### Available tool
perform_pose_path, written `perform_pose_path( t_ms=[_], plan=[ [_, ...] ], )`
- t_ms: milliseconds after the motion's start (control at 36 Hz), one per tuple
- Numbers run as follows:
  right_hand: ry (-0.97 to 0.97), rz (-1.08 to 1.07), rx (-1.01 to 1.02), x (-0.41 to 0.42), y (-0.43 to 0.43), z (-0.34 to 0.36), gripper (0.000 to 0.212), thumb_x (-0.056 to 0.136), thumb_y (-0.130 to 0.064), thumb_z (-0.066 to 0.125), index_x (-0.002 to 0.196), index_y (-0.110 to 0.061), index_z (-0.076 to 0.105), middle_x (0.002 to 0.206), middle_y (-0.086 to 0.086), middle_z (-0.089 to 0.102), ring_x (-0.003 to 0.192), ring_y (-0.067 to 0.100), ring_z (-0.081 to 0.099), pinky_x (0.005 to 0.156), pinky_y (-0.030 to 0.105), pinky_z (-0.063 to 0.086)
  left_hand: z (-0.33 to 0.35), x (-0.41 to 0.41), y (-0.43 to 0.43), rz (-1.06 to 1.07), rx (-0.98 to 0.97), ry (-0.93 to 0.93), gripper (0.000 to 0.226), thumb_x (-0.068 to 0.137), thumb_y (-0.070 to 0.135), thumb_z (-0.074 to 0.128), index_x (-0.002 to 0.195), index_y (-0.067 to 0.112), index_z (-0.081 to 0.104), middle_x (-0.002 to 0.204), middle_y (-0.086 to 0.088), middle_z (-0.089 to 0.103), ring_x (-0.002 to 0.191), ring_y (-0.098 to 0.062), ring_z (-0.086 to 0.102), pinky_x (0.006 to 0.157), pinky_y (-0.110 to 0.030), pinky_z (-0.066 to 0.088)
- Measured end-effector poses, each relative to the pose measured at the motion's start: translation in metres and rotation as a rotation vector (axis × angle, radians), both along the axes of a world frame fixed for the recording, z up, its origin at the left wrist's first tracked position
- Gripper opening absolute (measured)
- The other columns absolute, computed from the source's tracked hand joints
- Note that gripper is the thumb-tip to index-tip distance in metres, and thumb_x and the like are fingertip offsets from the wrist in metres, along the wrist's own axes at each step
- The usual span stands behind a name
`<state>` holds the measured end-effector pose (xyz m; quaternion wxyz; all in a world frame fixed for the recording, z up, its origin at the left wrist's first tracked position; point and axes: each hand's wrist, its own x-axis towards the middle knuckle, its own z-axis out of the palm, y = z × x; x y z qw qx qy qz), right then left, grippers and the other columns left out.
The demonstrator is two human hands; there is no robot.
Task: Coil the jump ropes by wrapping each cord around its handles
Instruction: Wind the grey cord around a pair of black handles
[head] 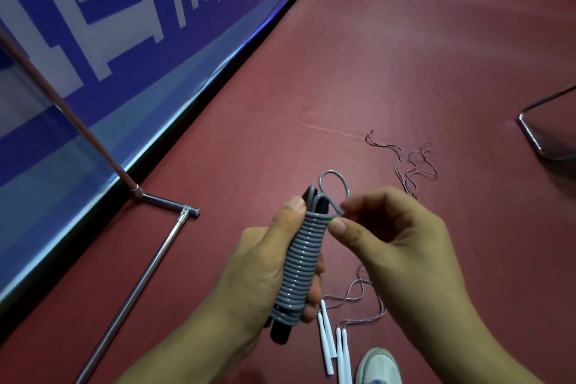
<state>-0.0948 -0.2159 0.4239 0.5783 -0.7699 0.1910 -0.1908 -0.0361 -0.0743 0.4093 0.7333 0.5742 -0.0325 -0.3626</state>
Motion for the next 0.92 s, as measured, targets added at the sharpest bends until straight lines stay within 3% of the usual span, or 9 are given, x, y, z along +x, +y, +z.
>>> perform_pose_path(
  t_ms=[111, 250, 333, 528, 583, 750, 833, 917],
  plan=[
    [-0.004, 0.012, 0.096, -0.005, 0.018, -0.001, 0.014, 0.083, -0.011, 0.078, 0.085, -0.025, 0.081, 0.076, -0.005, 0.078, 0.074, 0.017, 0.073, 0.072, 0.031, 0.060, 0.004, -0.003, -0.001, 0.116, 0.045, -0.044, 0.072, 0.079, 0.072, 0.056, 0.067, 0.001, 0.068, 0.057, -0.026, 0.056, 0.042, -0.027, 0.052, 0.045, -0.030, 0.049],
    [-0.031, 0.134, 0.285, -0.003, 0.029, 0.006, 0.019, 0.087, -0.002, 0.071, 0.095, -0.017, 0.080, 0.085, -0.001, 0.079, 0.077, 0.003, 0.072, 0.069, 0.015, 0.054, 0.004, -0.003, 0.001, 0.171, 0.075, -0.134, 0.074, 0.086, 0.074, 0.057, 0.076, 0.002, 0.071, 0.060, -0.023, 0.062, 0.049, -0.029, 0.057, 0.048, -0.034, 0.050],
    [-0.039, 0.173, 0.365, -0.002, 0.034, 0.005, 0.023, 0.084, -0.002, 0.074, 0.102, -0.014, 0.078, 0.095, 0.000, 0.080, 0.088, 0.011, 0.075, 0.069, 0.020, 0.057, 0.004, -0.002, 0.003, 0.172, 0.094, -0.183, 0.070, 0.084, 0.076, 0.057, 0.085, 0.009, 0.076, 0.060, -0.022, 0.064, 0.049, -0.029, 0.061, 0.049, -0.034, 0.052],
    [-0.027, 0.132, 0.462, 0.003, 0.034, 0.000, 0.019, 0.081, -0.002, 0.076, 0.099, -0.005, 0.076, 0.088, 0.012, 0.078, 0.070, 0.021, 0.066, 0.056, 0.029, 0.056, 0.006, -0.007, 0.001, 0.164, 0.124, -0.278, 0.066, 0.084, 0.065, 0.044, 0.081, 0.008, 0.075, 0.062, -0.023, 0.067, 0.050, -0.026, 0.065, 0.048, -0.033, 0.055],
    [-0.017, 0.150, 0.479, 0.004, 0.034, -0.002, 0.021, 0.080, -0.005, 0.076, 0.101, -0.006, 0.075, 0.089, 0.013, 0.078, 0.072, 0.020, 0.065, 0.056, 0.029, 0.055, 0.006, -0.008, 0.002, 0.175, 0.142, -0.303, 0.063, 0.086, 0.064, 0.040, 0.082, 0.012, 0.076, 0.062, -0.020, 0.069, 0.051, -0.026, 0.067, 0.047, -0.029, 0.054],
    [-0.033, 0.224, 0.450, 0.004, 0.029, -0.008, 0.028, 0.081, -0.010, 0.079, 0.108, -0.005, 0.073, 0.094, 0.012, 0.077, 0.078, 0.015, 0.069, 0.063, 0.025, 0.055, 0.006, -0.008, 0.004, 0.139, 0.158, -0.335, 0.065, 0.095, 0.060, 0.032, 0.080, 0.016, 0.078, 0.061, -0.016, 0.070, 0.054, -0.028, 0.070, 0.050, -0.034, 0.055],
    [-0.043, 0.245, 0.411, 0.004, 0.028, -0.014, 0.029, 0.083, -0.013, 0.077, 0.111, -0.006, 0.072, 0.097, 0.009, 0.077, 0.083, 0.013, 0.069, 0.069, 0.022, 0.053, 0.002, -0.008, 0.002, 0.095, 0.216, -0.387, 0.065, 0.101, 0.056, 0.027, 0.082, 0.019, 0.077, 0.070, -0.009, 0.075, 0.065, -0.025, 0.073, 0.063, -0.036, 0.060],
    [-0.064, 0.249, 0.368, 0.005, 0.029, -0.015, 0.027, 0.082, -0.014, 0.076, 0.108, -0.009, 0.073, 0.102, 0.009, 0.076, 0.097, 0.021, 0.072, 0.084, 0.033, 0.058, -0.008, -0.008, 0.002, 0.092, 0.243, -0.392, 0.063, 0.103, 0.062, 0.027, 0.090, 0.028, 0.077, 0.085, 0.003, 0.078, 0.086, -0.013, 0.074, 0.087, -0.043, 0.057]
  ],
)
